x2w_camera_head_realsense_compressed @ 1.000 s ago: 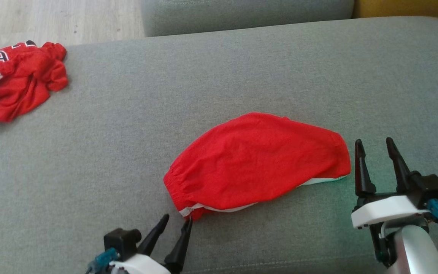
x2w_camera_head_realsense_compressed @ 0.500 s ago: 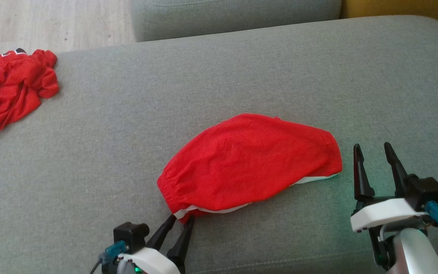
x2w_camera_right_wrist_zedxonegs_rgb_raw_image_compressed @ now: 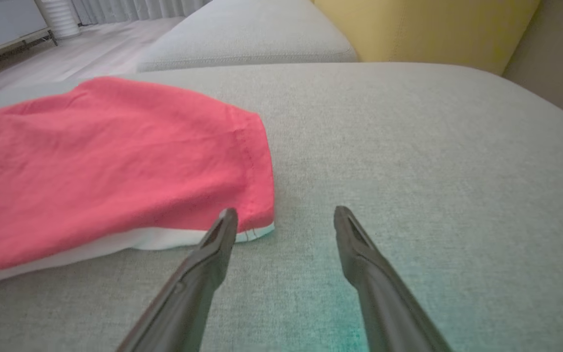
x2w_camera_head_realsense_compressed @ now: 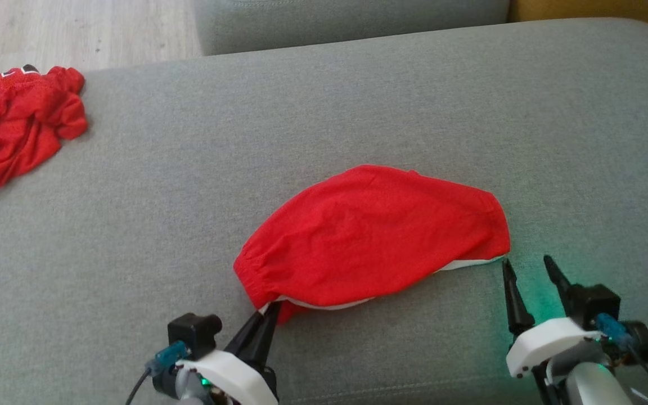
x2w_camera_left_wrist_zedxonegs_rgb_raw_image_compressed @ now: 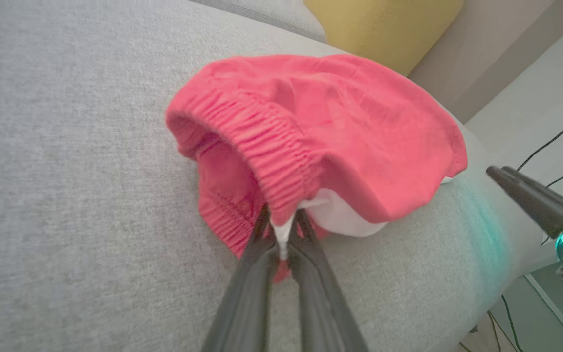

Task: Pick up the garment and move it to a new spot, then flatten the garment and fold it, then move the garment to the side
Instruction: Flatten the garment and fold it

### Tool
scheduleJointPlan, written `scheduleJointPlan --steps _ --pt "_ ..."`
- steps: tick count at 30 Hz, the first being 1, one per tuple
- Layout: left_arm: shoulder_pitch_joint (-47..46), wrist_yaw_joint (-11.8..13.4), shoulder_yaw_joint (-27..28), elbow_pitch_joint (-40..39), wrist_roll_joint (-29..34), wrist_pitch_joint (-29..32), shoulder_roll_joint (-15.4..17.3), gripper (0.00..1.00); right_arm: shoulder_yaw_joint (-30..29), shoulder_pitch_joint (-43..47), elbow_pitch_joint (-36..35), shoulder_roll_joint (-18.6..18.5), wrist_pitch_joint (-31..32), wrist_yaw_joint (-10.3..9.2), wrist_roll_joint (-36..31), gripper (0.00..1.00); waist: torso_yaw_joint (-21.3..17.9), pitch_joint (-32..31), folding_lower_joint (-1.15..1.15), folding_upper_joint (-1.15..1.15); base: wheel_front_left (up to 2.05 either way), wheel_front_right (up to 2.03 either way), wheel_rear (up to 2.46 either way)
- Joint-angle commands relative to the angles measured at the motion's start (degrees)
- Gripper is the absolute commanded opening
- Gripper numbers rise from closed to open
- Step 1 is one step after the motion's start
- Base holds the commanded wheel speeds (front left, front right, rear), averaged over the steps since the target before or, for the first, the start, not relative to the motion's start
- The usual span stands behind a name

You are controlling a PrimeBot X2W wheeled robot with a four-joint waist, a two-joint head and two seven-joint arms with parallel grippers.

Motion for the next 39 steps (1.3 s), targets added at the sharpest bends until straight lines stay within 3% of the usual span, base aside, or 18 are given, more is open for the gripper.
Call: scheduleJointPlan --steps 1,3,13,18,19,21,22,24,28,31,39 --pt "-2.65 -0.33 2.18 -2.10 0.02 -0.75 -0.24 0.05 1.58 -2.38 -0.43 -0.25 -0.12 0.43 -0.40 1.00 0.23 0.20 0.00 0.00 0.00 0.00 0.00" --pt "-2.76 -0.33 2.95 -2.63 0.36 -0.76 -0.37 0.00 1.57 -3.20 1.26 -0.25 -0.16 0.43 -0.90 1.00 0.46 0.42 0.00 0.00 0.00 0.00 0.00" --pt "-3.39 -0.35 4.31 -3.62 1.88 -0.77 -0.87 0.00 1.42 -9.41 10.78 -0.25 -1.58 0.43 -7.24 1.00 1.45 1.95 0.00 0.00 0.00 0.00 0.00" --pt "-3.67 -0.35 4.24 -3.75 2.08 -0.77 -0.96 0.00 2.31 -11.33 13.88 -0.25 -2.06 0.43 -7.31 1.00 1.81 2.29 0.00 0.00 0.00 0.00 0.00" --pt "-3.72 -0.35 4.25 -3.77 2.12 -0.77 -0.98 0.00 2.57 -11.68 14.50 -0.25 -2.15 0.43 -7.11 0.89 1.87 2.36 0.00 0.00 0.00 0.00 0.00" --pt "-3.80 -0.36 4.34 -3.82 2.19 -0.77 -1.01 0.00 3.05 -12.29 15.38 -0.25 -2.30 0.43 -6.82 0.56 1.91 2.49 0.00 0.00 0.00 0.00 0.00" --pt "-3.82 -0.36 4.41 -3.85 2.23 -0.77 -1.03 0.00 3.35 -12.52 15.75 -0.25 -2.35 0.43 -6.59 0.49 1.91 2.55 0.00 0.00 0.00 0.00 0.00" --pt "-3.84 -0.36 4.55 -3.91 2.31 -0.77 -1.05 0.00 3.89 -12.95 16.46 -0.25 -2.43 0.43 -6.20 0.45 1.86 2.62 0.00 0.00 0.00 0.00 0.00" --pt "-3.88 -0.36 4.67 -3.97 2.47 -0.77 -1.10 0.00 4.42 -13.80 17.69 -0.25 -2.50 0.43 -5.71 0.30 1.75 2.67 0.00 0.00 0.00 0.00 0.00" --pt "-3.96 -0.36 4.70 -4.03 2.57 -0.77 -1.14 0.00 4.62 -13.89 17.28 -0.25 -2.51 0.43 -4.83 0.00 1.75 2.58 0.00 0.00 0.00 0.00 0.00" --pt "-3.79 -0.36 6.31 -6.76 3.52 -0.77 -1.20 0.00 5.59 -11.49 8.24 -0.25 -2.52 0.43 0.46 0.00 1.58 1.85 0.00 0.00 0.00 0.00 0.00"
